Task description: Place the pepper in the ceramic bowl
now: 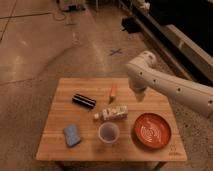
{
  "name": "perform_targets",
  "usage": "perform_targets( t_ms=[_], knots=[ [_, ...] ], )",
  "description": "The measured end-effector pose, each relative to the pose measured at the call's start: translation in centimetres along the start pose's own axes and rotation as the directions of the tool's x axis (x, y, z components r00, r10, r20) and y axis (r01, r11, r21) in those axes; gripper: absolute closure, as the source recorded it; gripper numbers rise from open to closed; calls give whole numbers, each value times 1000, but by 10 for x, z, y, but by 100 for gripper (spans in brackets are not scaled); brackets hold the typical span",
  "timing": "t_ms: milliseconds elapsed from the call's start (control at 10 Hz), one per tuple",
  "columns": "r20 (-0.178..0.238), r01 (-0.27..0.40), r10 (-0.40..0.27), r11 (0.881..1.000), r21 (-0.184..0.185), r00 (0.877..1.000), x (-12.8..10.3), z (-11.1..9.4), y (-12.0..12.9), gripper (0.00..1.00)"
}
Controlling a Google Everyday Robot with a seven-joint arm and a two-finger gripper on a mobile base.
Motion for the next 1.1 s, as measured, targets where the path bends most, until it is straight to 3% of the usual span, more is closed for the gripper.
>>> perform_targets(
  t_ms=[200,500,900,1100],
  knots=[
    [-2,20,-20,1000,4,1000,-3,5,-6,35],
    [1,68,-68,998,9,998,-15,23,-41,35],
    [0,112,-112,994,5,994,-23,37,-59,35],
    [12,136,-136,991,10,991,-36,53,-80,35]
  ],
)
